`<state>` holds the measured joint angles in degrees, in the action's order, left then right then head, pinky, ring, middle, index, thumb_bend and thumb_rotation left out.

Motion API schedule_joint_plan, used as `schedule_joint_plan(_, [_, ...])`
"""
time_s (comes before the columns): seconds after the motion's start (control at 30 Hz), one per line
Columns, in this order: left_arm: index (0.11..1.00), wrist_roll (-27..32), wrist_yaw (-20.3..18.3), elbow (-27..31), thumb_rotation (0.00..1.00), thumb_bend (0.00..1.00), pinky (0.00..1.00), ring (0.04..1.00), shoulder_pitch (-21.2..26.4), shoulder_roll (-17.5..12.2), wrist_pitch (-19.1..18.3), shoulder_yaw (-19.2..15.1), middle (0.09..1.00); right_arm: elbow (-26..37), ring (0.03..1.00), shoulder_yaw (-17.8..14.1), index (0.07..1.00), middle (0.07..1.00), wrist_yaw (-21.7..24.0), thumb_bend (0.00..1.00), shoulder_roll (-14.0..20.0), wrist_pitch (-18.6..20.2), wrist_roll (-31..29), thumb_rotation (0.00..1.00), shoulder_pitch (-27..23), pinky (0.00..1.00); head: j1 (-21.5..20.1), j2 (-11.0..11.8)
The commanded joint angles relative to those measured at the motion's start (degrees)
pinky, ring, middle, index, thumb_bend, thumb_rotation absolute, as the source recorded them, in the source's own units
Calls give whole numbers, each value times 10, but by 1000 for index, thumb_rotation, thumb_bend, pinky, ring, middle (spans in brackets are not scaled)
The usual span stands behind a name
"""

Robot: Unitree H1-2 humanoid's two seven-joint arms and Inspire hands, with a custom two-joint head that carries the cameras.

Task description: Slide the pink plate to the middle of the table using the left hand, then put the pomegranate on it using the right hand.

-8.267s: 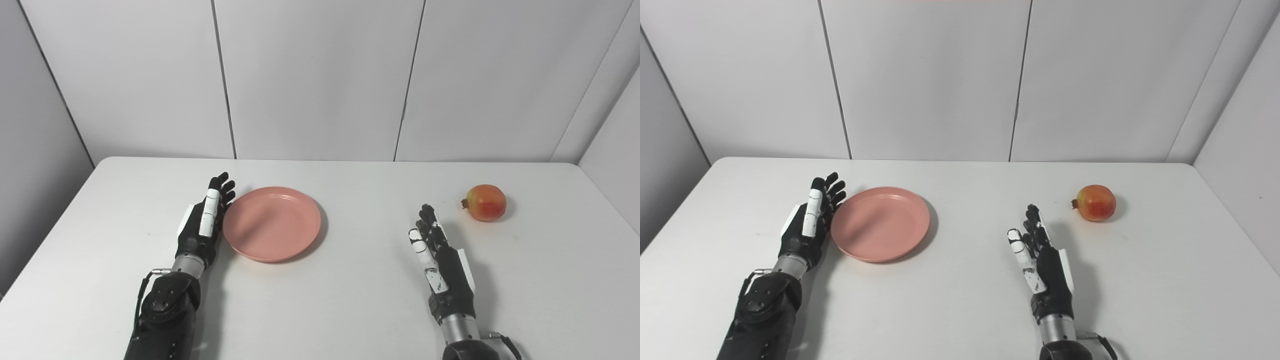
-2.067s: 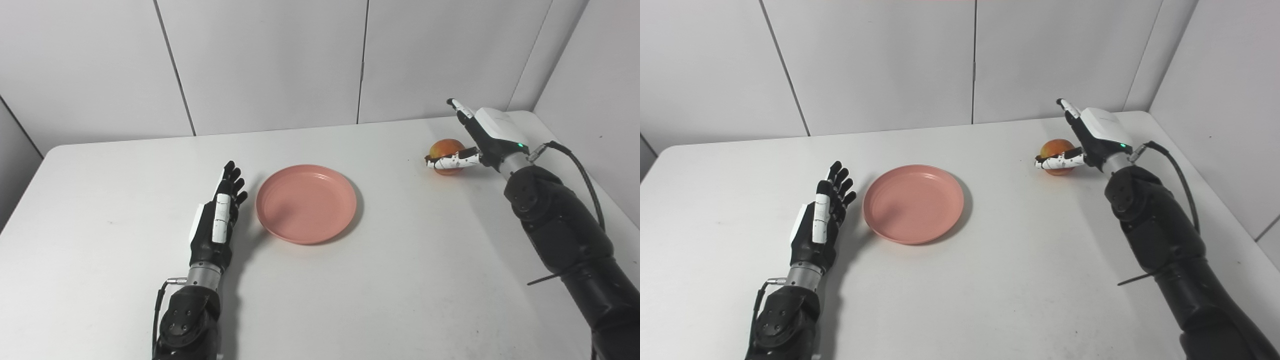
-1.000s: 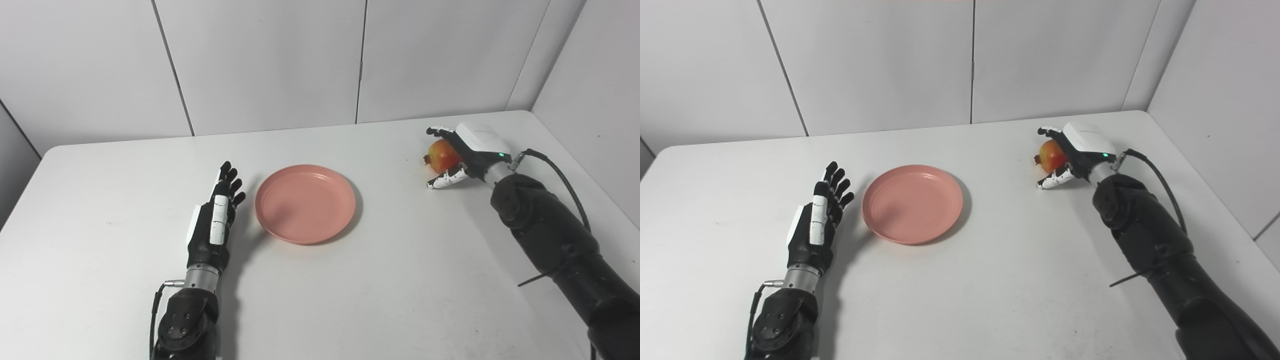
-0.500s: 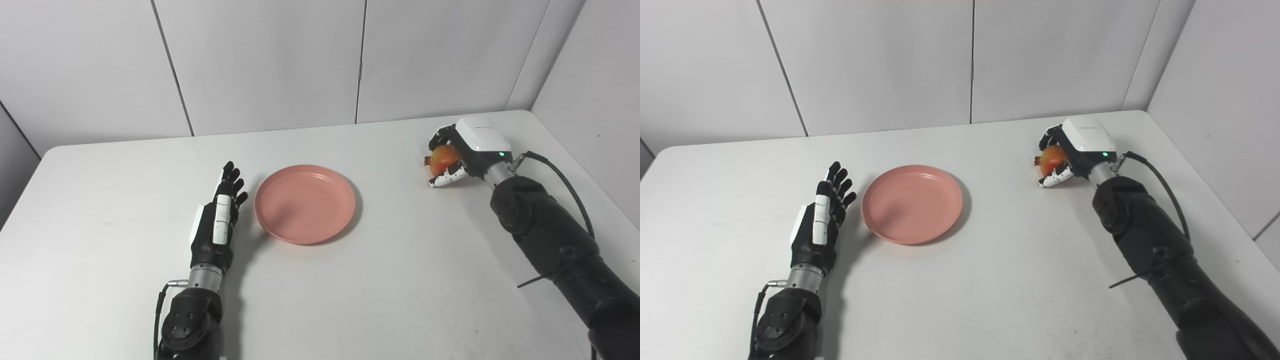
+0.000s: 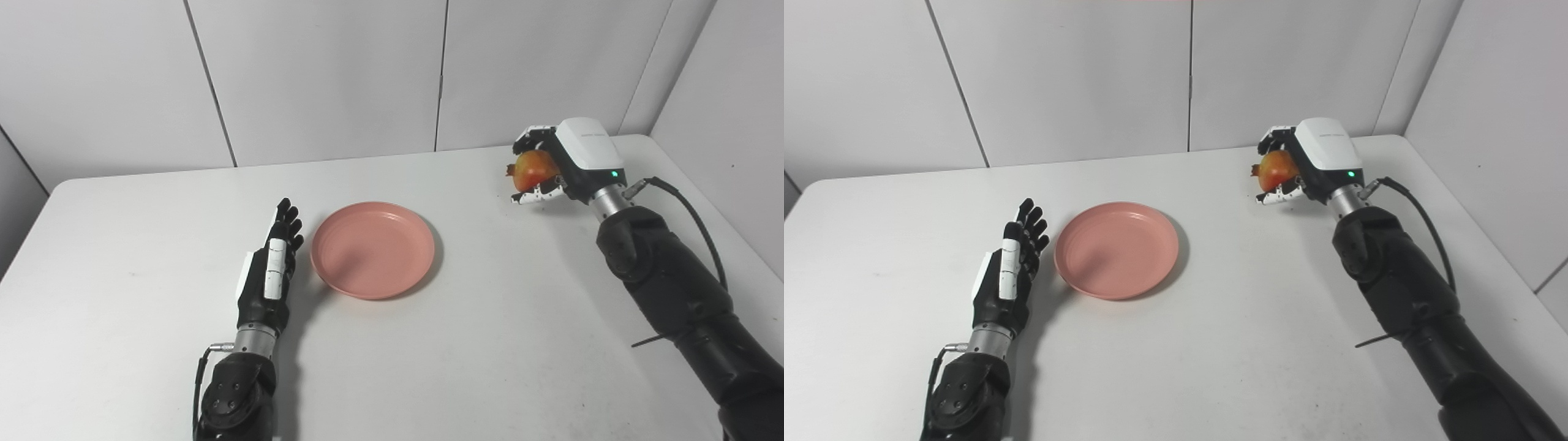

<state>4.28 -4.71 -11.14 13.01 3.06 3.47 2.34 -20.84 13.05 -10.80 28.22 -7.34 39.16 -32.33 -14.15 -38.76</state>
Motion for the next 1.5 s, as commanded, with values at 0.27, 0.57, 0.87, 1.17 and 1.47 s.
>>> schedule_joint_plan(0.27, [1000, 6, 3, 13, 966, 777, 978, 999, 24, 3, 1, -5, 1000, 132, 362, -25, 560, 478, 30, 507, -58, 9, -31, 0, -21, 303, 11, -7])
schedule_joint_plan(0.57, [1000, -9, 12, 28, 1000, 793, 963, 997, 32, 3, -34, -1, 1000, 185, 394, -23, 520, 519, 59, 512, -117, 12, -50, 0, -17, 335, 69, -32])
schedule_joint_plan(0.87, [1000, -29, 30, 40, 1000, 770, 999, 1000, 34, 20, -51, 12, 1000, 212, 380, -17, 538, 484, 83, 511, -169, 22, -66, 0, 5, 318, 129, -34])
schedule_joint_plan(1.17, [1000, -30, 41, 32, 1000, 756, 982, 1000, 39, 27, -46, 5, 1000, 175, 394, 6, 486, 506, 79, 516, -203, -12, -64, 0, 13, 196, 133, -31])
schedule_joint_plan(1.47, [1000, -34, 43, 34, 1000, 760, 970, 1000, 40, 23, -50, 9, 1000, 147, 391, 23, 487, 510, 86, 516, -220, 14, -53, 0, 27, 226, 113, -29])
